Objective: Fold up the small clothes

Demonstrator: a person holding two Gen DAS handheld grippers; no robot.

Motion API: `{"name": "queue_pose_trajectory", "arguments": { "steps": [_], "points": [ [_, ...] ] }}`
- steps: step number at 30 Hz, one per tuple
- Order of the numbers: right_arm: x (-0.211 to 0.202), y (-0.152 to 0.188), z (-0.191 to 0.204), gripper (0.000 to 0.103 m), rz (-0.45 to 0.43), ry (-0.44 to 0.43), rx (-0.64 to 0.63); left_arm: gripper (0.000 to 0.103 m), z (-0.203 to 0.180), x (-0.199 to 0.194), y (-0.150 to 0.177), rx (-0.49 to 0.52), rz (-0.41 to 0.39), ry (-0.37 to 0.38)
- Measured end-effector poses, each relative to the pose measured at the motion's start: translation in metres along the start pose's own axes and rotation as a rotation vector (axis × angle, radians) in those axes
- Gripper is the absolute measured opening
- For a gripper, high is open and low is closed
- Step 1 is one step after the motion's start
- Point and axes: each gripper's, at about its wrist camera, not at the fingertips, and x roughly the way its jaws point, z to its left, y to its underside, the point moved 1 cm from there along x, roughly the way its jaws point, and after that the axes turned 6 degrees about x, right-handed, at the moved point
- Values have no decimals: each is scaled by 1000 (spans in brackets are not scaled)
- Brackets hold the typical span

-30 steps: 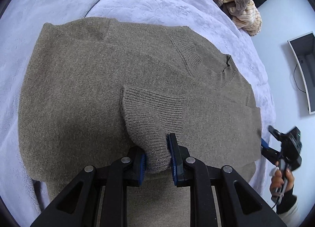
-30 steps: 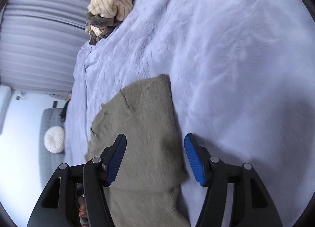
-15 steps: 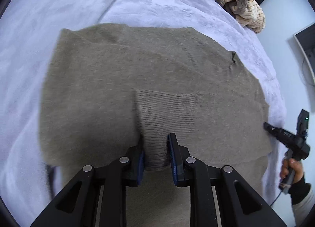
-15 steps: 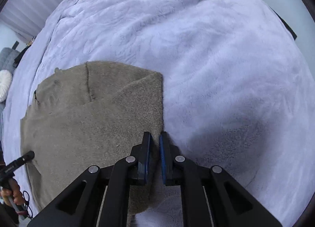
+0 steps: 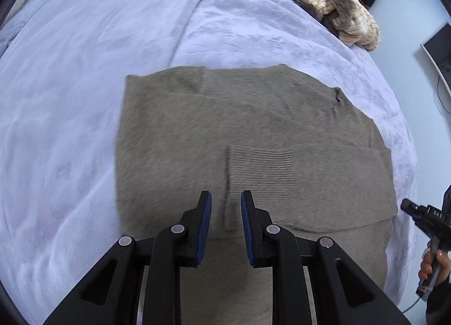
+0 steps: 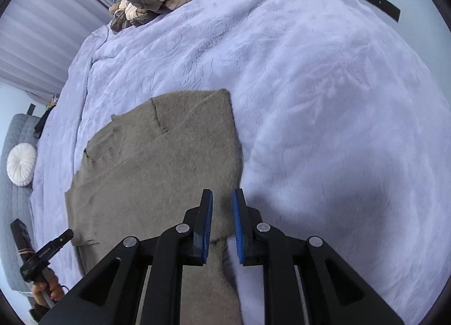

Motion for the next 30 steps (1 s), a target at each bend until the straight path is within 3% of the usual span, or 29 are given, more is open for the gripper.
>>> {"name": "queue_pose_trajectory", "arguments": {
  "steps": [2, 4, 5, 7, 8, 9, 11, 14, 15, 22, 26, 30],
  "points": [
    [7, 10, -16, 26, 42, -71, 108, 22, -12, 11, -5, 20, 9, -1],
    [16, 15, -33, 56, 63, -132, 227, 22, -18, 23, -5, 33, 31, 0],
    [21, 16, -39, 57, 64, -162, 269, 22, -20, 29, -4, 36, 52, -12],
    [30, 14, -48, 52, 58, -234, 336, 22, -24, 37, -2, 45, 66, -35],
    [35, 13, -50, 44, 66, -252, 353, 22, -24, 37, -1, 52, 63, -41],
    [38, 12, -49, 18, 83, -249, 350, 22, -25, 37, -1, 59, 62, -46],
    [32, 9, -34, 18, 65, -166, 233, 22, -25, 36, 0, 66, 64, -53],
    [28, 11, -8, 17, 1, 91, -51, 22, -25, 37, 1, 67, 69, -59],
    [30, 13, -5, 17, 1, 131, -91, 22, -25, 38, 1, 68, 70, -64],
    [5, 15, -11, 19, -23, 141, -30, 22, -30, 24, 0, 56, 57, -68],
    [-14, 23, 8, 20, -78, 136, -112, 22, -29, 19, -2, 53, 42, -67],
    [-4, 27, 34, 20, -72, 110, -187, 23, -29, 38, 1, 63, 112, -109]
  ]
}}
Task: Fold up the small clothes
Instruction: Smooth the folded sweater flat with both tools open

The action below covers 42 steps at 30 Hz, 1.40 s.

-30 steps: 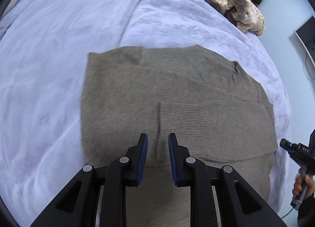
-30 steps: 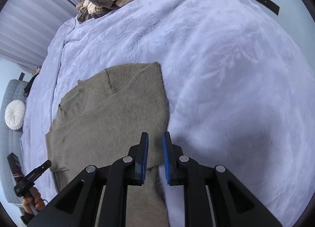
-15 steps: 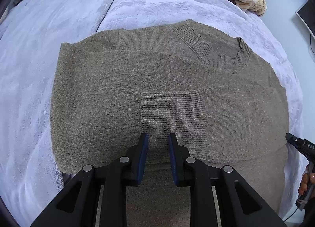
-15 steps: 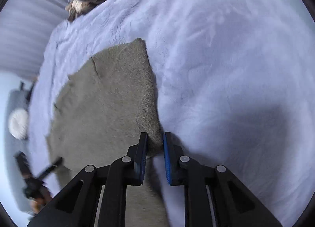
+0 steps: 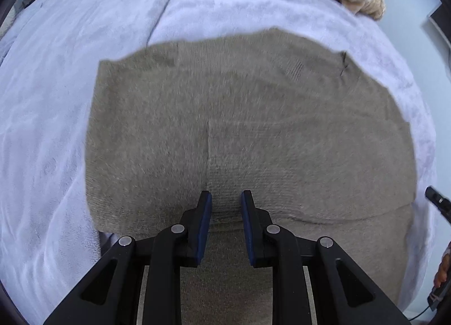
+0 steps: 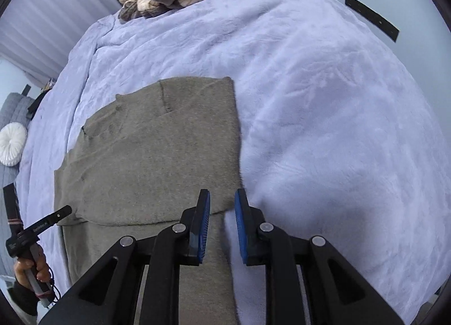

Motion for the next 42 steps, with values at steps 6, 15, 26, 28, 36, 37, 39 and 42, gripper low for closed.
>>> {"name": "queue_pose_trajectory", "arguments": {
  "steps": [6, 15, 26, 28, 36, 37, 39, 42],
  "points": [
    [52, 7, -1, 20, 110, -11, 34, 24, -4, 1, 1, -1, -6, -27],
    [31, 12, -3, 29, 108, -12, 75, 25, -1, -4, 6, 19, -11, -18],
    [19, 27, 9, 43, 117, -25, 94, 25, -3, -8, 19, 33, 9, -36],
    [20, 29, 13, 44, 124, -30, 94, 25, -6, -8, 21, 51, 18, -56],
    [19, 40, 24, 52, 144, -48, 94, 25, -9, -9, 33, 56, 47, -49],
    [19, 42, 26, 53, 146, -48, 95, 25, -9, -9, 35, 57, 50, -47],
    [18, 46, 28, 55, 149, -49, 100, 25, -9, -9, 41, 59, 56, -43],
    [16, 53, 30, 63, 150, -44, 108, 25, -10, -11, 48, 73, 63, -36]
  ]
}}
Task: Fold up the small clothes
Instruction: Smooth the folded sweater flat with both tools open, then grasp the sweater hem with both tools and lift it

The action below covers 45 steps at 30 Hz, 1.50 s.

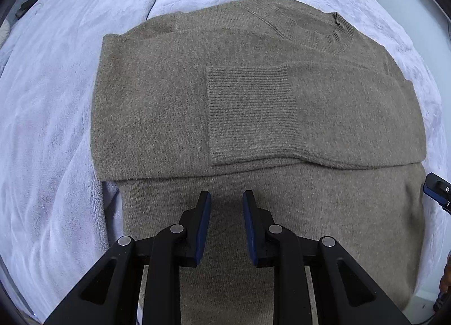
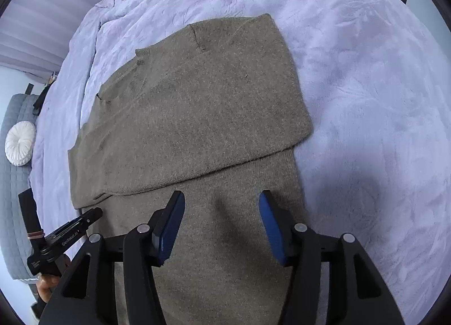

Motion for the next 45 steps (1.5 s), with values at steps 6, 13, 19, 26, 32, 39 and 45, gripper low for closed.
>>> {"name": "queue_pose_trajectory", "arguments": {
  "steps": [6, 13, 19, 26, 32, 39, 45],
  "points": [
    [-2, 17, 5, 66, 10, -5, 14, 25, -6, -6, 9, 31, 19, 6],
    [-15, 46, 21, 75, 19, -10, 20, 103, -12, -34, 17, 62, -26, 5],
    [-28, 71, 32, 79, 24, 4, 36, 103, -13, -43, 36, 108, -7, 16],
    [-39, 91, 39, 90, 45, 2, 36, 103, 8, -61, 60, 41, 1, 19],
    [-47, 98, 26, 93, 111, -28, -19, 103, 29, -59, 102, -93, 72, 38],
    [-64, 105, -31, 93, 159, -40, 12, 103, 20, -66, 156, -153, 137, 74],
    [-54, 128, -90, 93, 264, -54, 94, 103, 13, -57, 197, -202, 192, 148]
  ]
}}
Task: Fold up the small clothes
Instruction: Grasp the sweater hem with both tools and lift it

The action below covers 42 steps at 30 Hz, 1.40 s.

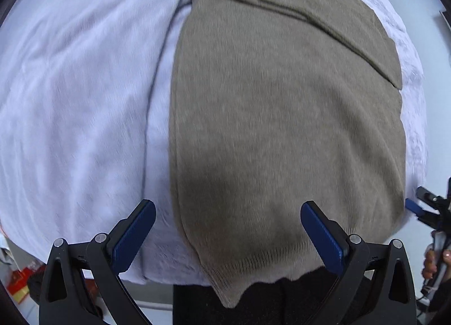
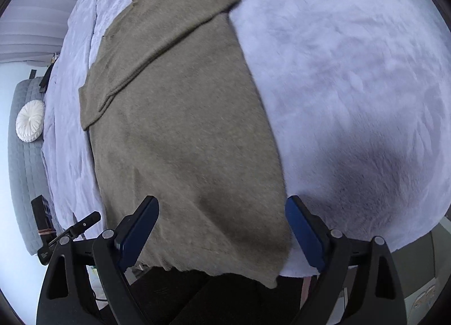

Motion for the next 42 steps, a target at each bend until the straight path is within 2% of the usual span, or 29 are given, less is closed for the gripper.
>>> {"name": "queue_pose_trajectory", "arguments": {
  "steps": [5, 11, 15, 20, 22, 24, 25, 26, 27, 28, 29, 30, 31, 34, 37, 42],
  "points": [
    [14, 18, -34, 93, 71, -134, 87, 103, 3, 25, 23, -63, 69, 111],
    [31, 36, -32, 93, 164, -291, 96, 103, -8, 31, 34, -72, 62, 156],
    [38, 45, -17, 93, 201, -320, 36, 103, -15, 30, 34, -66, 75, 225],
    [41, 48, -8, 93, 219, -338, 1, 102, -20, 42, 34, -95, 112, 265],
    [42, 47, -10, 93, 225, -341, 10, 97, -20, 40, 36, -99, 101, 266],
    [44, 47, -12, 93, 230, -348, 34, 74, -22, 35, 39, -86, 99, 249],
    [46, 47, -14, 91, 235, -348, 48, 68, -23, 34, 40, -74, 104, 239],
    [50, 47, -11, 88, 241, -337, 65, 56, -23, 34, 41, -64, 110, 239],
    [53, 48, -12, 71, 249, -318, 76, 41, -24, 33, 42, -52, 121, 256],
    [56, 48, -14, 45, 256, -300, 84, 31, -19, 31, 43, -44, 134, 286],
    [58, 50, -15, 31, 261, -286, 93, 18, -17, 32, 43, -43, 148, 329],
    [58, 51, -14, 17, 258, -292, 95, 16, -17, 31, 43, -45, 154, 371],
    [57, 51, -12, 16, 245, -310, 92, 16, -18, 27, 42, -37, 144, 407],
    [42, 51, -3, 14, 190, -444, 102, 16, -20, 8, 29, -5, 95, 487],
    [27, 45, 7, 14, 143, -588, 157, 16, -23, -12, 8, 9, 41, 533],
    [6, 26, 34, 14, 50, -727, 197, 16, -19, -51, -35, 49, -49, 586]
  ]
}}
